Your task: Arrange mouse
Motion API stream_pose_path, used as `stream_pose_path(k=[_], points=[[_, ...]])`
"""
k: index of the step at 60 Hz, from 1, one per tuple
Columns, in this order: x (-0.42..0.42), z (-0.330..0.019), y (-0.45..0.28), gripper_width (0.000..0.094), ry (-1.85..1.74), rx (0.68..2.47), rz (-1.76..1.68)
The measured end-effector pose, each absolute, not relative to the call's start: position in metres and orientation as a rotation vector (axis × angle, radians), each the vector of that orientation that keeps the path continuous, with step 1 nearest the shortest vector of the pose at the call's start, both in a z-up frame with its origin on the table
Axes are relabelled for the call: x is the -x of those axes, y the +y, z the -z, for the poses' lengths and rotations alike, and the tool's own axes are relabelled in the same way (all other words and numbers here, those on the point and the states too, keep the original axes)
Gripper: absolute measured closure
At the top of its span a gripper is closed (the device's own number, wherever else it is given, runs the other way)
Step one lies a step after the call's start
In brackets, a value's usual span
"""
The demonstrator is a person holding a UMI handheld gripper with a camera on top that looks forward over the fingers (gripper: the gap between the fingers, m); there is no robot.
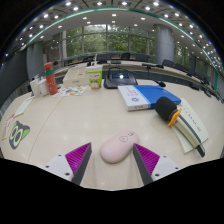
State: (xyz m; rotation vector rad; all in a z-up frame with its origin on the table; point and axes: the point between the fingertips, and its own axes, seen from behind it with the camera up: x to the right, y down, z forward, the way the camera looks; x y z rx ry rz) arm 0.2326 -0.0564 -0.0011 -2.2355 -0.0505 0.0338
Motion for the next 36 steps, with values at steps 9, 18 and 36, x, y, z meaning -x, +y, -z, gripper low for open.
stream_pose_path(k=[9,18,36], points=[[-0.227,0.002,-0.034,0.0093,-0.041,2.237,-0.069],[-0.225,0.005,-0.017,0.0166,-0.057,2.233,-0.039],[-0.239,0.009,-0.01,0.0527,0.024,2.247,0.054]])
